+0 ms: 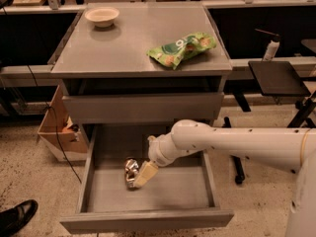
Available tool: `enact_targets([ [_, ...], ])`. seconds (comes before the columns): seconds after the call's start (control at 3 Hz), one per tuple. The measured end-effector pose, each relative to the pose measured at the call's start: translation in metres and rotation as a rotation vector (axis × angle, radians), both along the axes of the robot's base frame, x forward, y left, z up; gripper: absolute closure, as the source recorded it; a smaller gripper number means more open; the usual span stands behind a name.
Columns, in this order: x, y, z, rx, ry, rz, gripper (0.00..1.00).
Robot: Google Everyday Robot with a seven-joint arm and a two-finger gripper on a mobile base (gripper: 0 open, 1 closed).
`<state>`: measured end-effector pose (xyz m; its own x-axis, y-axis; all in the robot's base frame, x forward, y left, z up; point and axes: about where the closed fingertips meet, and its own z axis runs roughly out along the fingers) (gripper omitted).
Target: Pick orange can from middle drawer and place on counter
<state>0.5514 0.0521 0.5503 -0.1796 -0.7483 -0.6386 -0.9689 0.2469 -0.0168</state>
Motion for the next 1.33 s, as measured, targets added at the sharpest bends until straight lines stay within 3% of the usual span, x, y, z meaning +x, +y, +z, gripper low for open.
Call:
enact_targets([
  [1.33,0.033,0.048,-0.097,-0.031,0.01,-0.121,0.0],
])
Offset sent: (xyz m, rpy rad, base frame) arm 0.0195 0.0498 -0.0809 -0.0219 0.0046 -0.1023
